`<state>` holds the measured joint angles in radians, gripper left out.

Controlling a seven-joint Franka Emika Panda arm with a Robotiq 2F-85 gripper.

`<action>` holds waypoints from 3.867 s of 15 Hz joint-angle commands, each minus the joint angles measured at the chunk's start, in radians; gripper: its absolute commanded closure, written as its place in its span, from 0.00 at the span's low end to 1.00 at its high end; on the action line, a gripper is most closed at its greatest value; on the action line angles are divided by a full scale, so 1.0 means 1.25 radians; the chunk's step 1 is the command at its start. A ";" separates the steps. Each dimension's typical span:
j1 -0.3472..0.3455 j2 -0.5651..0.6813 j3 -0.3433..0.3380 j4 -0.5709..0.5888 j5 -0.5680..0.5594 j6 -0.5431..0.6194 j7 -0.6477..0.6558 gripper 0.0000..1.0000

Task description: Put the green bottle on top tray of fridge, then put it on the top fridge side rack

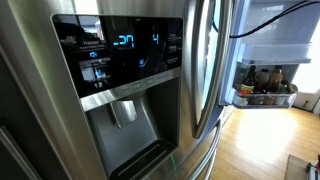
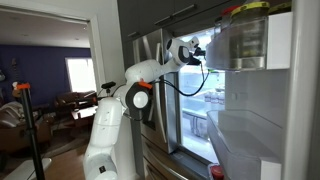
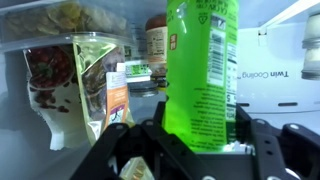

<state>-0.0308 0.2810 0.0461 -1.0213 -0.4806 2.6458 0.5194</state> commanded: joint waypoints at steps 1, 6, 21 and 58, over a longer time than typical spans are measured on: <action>0.017 0.042 0.004 0.073 -0.010 -0.077 -0.025 0.63; 0.022 0.078 0.006 0.125 -0.013 -0.098 -0.051 0.56; 0.021 0.126 0.005 0.199 -0.005 -0.179 -0.078 0.52; -0.034 -0.026 0.082 -0.044 0.062 0.034 -0.504 0.63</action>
<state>-0.0677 0.3557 0.1140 -0.9286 -0.3918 2.6188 0.0019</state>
